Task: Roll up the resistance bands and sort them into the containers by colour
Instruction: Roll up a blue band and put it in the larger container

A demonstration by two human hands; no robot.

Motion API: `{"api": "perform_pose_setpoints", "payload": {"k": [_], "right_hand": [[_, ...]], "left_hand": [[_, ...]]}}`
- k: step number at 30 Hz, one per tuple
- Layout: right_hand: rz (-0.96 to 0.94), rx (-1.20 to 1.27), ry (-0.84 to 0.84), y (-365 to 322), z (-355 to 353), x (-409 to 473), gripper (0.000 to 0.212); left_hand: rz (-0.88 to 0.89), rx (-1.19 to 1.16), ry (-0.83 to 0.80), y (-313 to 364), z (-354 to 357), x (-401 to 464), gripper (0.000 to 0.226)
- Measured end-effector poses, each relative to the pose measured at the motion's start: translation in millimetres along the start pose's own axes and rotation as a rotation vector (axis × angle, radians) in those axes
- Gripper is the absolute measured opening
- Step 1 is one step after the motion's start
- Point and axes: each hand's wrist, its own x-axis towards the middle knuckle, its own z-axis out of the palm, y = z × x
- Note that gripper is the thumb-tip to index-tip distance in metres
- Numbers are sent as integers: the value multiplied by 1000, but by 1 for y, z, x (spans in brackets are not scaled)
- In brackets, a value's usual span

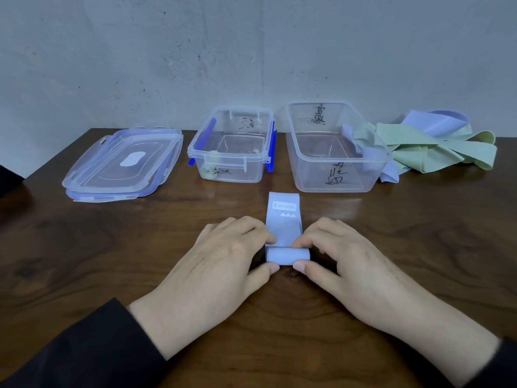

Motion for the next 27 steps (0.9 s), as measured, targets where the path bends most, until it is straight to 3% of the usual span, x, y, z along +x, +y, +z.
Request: {"api": "perform_pose_setpoints", "payload": {"k": [4, 8, 12, 20, 24, 27], "right_hand": [[0, -14, -25, 1, 0, 1, 25], [24, 2, -19, 1, -1, -1, 29], [25, 10, -11, 1, -1, 0, 16], [15, -21, -7, 3, -3, -1, 30], [17, -13, -9, 3, -3, -1, 23], [13, -17, -7, 3, -3, -1, 23]], "left_hand": [[17, -8, 7, 1, -2, 0, 22], [12, 0, 27, 1, 0, -1, 32], [8, 2, 8, 2, 0, -1, 41], [13, -25, 12, 3, -3, -2, 22], [11, -10, 21, 2, -2, -2, 26], [1, -6, 20, 3, -2, -1, 42]]}}
